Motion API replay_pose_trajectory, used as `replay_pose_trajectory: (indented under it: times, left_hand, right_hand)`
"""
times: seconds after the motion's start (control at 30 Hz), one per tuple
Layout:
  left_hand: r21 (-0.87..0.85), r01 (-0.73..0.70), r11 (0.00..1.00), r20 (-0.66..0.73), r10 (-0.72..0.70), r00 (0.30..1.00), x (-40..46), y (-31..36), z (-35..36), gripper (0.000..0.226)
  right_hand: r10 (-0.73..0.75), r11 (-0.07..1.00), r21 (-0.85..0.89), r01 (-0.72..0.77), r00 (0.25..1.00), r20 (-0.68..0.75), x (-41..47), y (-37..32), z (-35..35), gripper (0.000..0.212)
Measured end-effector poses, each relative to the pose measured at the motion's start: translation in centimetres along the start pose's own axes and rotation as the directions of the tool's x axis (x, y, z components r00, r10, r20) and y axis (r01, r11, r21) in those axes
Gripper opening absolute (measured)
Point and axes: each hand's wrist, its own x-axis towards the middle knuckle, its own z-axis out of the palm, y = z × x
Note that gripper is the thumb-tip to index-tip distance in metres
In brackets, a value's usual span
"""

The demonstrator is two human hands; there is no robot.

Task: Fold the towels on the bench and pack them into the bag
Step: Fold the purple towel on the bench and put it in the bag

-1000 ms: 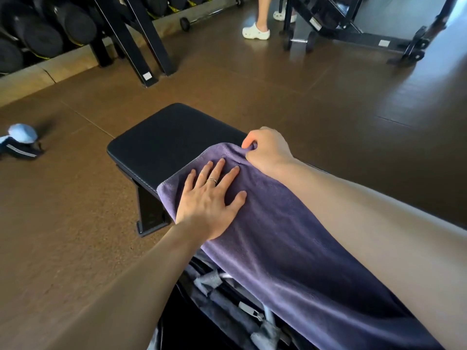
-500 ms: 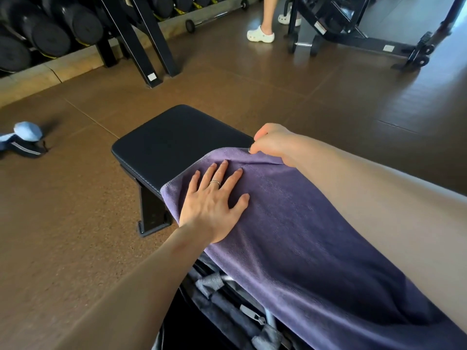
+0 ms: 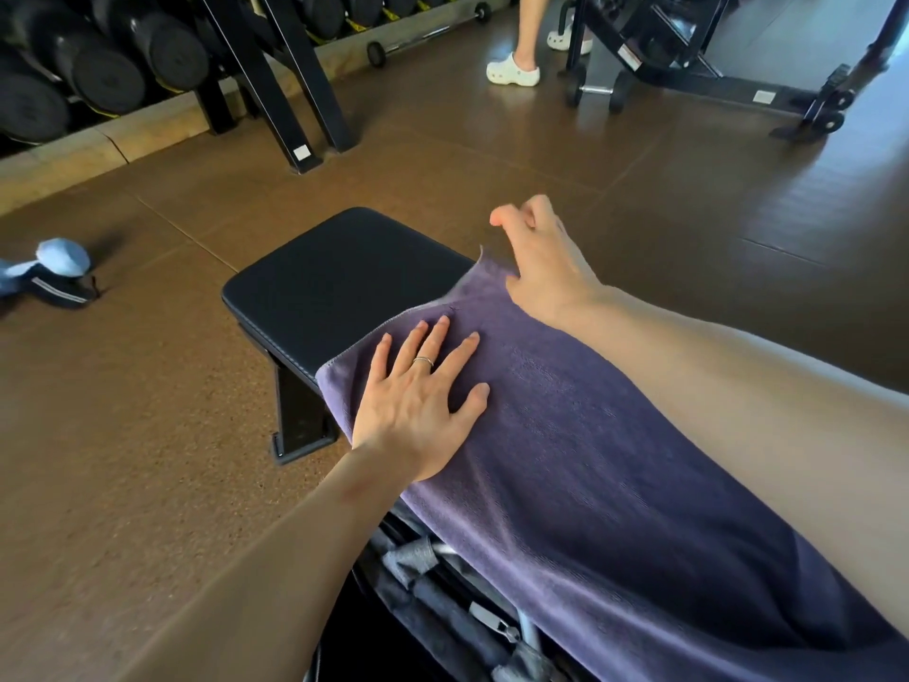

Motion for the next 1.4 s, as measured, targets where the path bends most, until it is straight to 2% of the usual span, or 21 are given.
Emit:
replay_pose_trajectory:
  times: [0.03, 0.07, 0.13, 0.2, 0.27, 0.37, 0.5, 0.57, 0.67, 0.73, 0.8, 0.93, 1.13, 1.17, 1.2, 1.23, 1.3, 1.33, 1.4]
  left_hand:
    - [-0.005, 0.003, 1.0, 0.009, -0.003, 1.0, 0.1, 0.0, 0.0, 0.066]
    - [-0.007, 0.006, 1.0, 0.016, -0.006, 1.0, 0.1, 0.0, 0.0, 0.066]
    - [-0.005, 0.01, 1.0, 0.029, -0.009, 1.0, 0.1, 0.0, 0.0, 0.066]
    - [0.0, 0.008, 1.0, 0.051, -0.008, 0.999, 0.2, 0.0, -0.1, 0.068]
    - [0.007, 0.009, 1.0, 0.083, -0.01, 0.997, 0.3, 0.1, -0.3, 0.066]
    - [0.004, 0.008, 1.0, 0.106, -0.008, 0.994, 0.4, 0.1, -0.5, 0.068]
    - [-0.063, 0.038, 0.997, 0.073, -0.033, 0.997, 0.5, -0.1, -0.5, 0.068]
    - [-0.096, 0.056, 0.994, 0.073, -0.049, 0.996, 0.8, -0.2, -0.5, 0.064]
    - [-0.08, 0.056, 0.995, 0.079, -0.049, 0.996, 1.3, -0.4, -0.6, 0.062]
    - [-0.069, 0.057, 0.996, 0.082, -0.051, 0.995, 1.5, -0.4, -0.6, 0.062]
    - [-0.062, 0.054, 0.997, 0.089, -0.048, 0.995, 1.4, -0.3, -0.6, 0.063]
    - [-0.06, 0.066, 0.996, 0.104, -0.059, 0.993, 1.7, -0.3, -0.5, 0.064]
    - [-0.082, 0.079, 0.994, 0.066, -0.073, 0.995, 3.6, -0.4, -0.1, 0.06]
    - [-0.119, 0.071, 0.99, 0.042, -0.066, 0.997, 3.4, -0.6, -0.1, 0.06]
    - [-0.193, 0.058, 0.98, -0.012, -0.061, 0.998, 3.2, -0.8, -0.1, 0.059]
    - [-0.342, 0.053, 0.938, -0.109, -0.095, 0.989, 2.9, -1.0, -0.3, 0.056]
    - [-0.641, 0.03, 0.767, -0.309, -0.294, 0.904, 2.4, -1.6, -0.8, 0.038]
    - [-0.682, 0.035, 0.731, -0.373, -0.388, 0.843, 2.0, -2.1, -1.1, 0.03]
    - [-0.61, 0.137, 0.781, -0.436, -0.475, 0.764, 1.0, -3.4, -2.0, 0.03]
  right_hand:
    - [0.003, 0.991, -0.136, 0.001, 0.999, 0.032, -0.3, 0.2, 0.5, 0.051]
    - [0.003, 0.98, -0.198, 0.003, 1.0, 0.028, -0.8, 0.1, 0.8, 0.042]
    - [-0.071, 0.978, -0.198, 0.062, 0.997, -0.04, -2.1, -0.6, 1.3, 0.024]
    - [-0.168, 0.974, -0.166, 0.152, 0.982, -0.086, -3.7, -1.4, 2.3, 0.017]
    - [-0.189, 0.976, -0.12, 0.184, 0.981, -0.036, -4.8, -1.6, 3.5, 0.024]
    - [-0.062, 0.994, -0.073, 0.076, 0.982, 0.179, -4.0, -0.9, 4.9, 0.05]
    - [0.027, 0.995, -0.1, 0.012, 0.928, 0.372, -0.6, 0.0, 5.6, 0.054]
    - [0.039, 0.99, -0.14, 0.016, 0.925, 0.378, 0.3, 0.0, 5.8, 0.053]
    - [-0.043, 0.988, -0.138, 0.068, 0.983, 0.177, -0.2, -0.3, 6.3, 0.044]
    - [-0.096, 0.984, -0.135, 0.113, 0.987, 0.127, -0.4, -0.1, 6.6, 0.043]
    - [-0.026, 0.988, -0.146, 0.058, 0.976, 0.217, -0.1, 0.2, 6.5, 0.05]
    - [0.149, 0.982, -0.166, -0.085, 0.893, 0.425, 1.4, 0.0, 5.8, 0.06]
    - [0.192, 0.981, -0.068, -0.183, 0.839, 0.509, 3.9, 0.7, 5.9, 0.056]
    - [0.199, 0.98, -0.103, -0.171, 0.849, 0.49, 3.7, 0.5, 5.8, 0.056]
    - [0.185, 0.979, -0.151, -0.133, 0.89, 0.416, 3.5, 0.1, 5.7, 0.056]
    - [0.144, 0.978, -0.187, -0.092, 0.948, 0.284, 3.0, -0.4, 5.6, 0.056]
    - [0.028, 0.986, -0.166, -0.022, 0.999, 0.034, 1.5, -1.3, 5.0, 0.052]
    - [-0.011, 0.991, -0.136, 0.012, 1.0, 0.009, 0.7, -1.6, 4.5, 0.051]
    - [-0.014, 0.992, -0.121, 0.027, 0.994, 0.106, -1.5, -1.6, 3.9, 0.054]
